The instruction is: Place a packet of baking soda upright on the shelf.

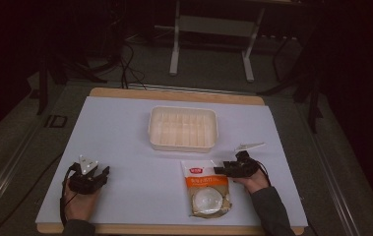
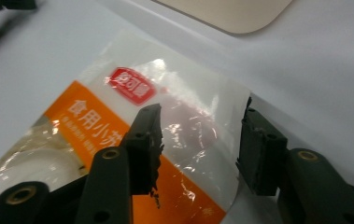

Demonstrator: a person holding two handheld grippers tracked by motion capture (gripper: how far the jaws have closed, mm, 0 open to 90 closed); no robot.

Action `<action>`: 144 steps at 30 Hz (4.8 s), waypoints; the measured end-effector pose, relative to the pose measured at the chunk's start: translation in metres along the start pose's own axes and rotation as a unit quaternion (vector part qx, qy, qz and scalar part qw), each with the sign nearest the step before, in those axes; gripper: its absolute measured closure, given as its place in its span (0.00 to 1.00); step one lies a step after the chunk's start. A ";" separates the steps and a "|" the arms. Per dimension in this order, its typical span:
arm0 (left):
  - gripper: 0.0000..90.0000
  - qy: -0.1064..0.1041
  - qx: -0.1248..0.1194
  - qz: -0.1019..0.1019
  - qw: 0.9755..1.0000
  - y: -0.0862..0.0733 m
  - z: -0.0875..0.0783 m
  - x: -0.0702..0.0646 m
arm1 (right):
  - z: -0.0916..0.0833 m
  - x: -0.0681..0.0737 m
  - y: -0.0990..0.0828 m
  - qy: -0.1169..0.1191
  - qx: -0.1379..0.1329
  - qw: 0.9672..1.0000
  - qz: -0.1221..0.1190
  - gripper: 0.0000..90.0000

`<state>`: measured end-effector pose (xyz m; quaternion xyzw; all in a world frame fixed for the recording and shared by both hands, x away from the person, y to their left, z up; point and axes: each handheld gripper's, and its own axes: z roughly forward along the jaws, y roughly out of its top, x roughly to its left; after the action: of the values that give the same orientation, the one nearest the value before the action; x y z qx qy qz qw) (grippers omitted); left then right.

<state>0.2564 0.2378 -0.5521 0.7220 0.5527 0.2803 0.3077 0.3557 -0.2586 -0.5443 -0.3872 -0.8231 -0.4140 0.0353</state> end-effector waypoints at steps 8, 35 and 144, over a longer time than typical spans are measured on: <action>0.61 0.000 0.000 0.000 1.000 0.000 0.000 0.000 | 0.006 0.004 0.006 -0.051 0.015 0.999 -0.010 0.92; 0.61 -0.001 0.000 0.001 1.000 0.000 0.000 0.000 | -0.028 0.036 0.025 -0.049 -0.013 0.998 -0.022 1.00; 0.57 0.004 -0.006 -0.016 1.000 0.000 -0.001 0.002 | -0.112 0.102 0.083 0.060 -0.235 0.970 0.018 1.00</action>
<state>0.2561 0.2401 -0.5517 0.7104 0.5635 0.2816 0.3139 0.3104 -0.2464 -0.3785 -0.3739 -0.6923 -0.6172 0.0000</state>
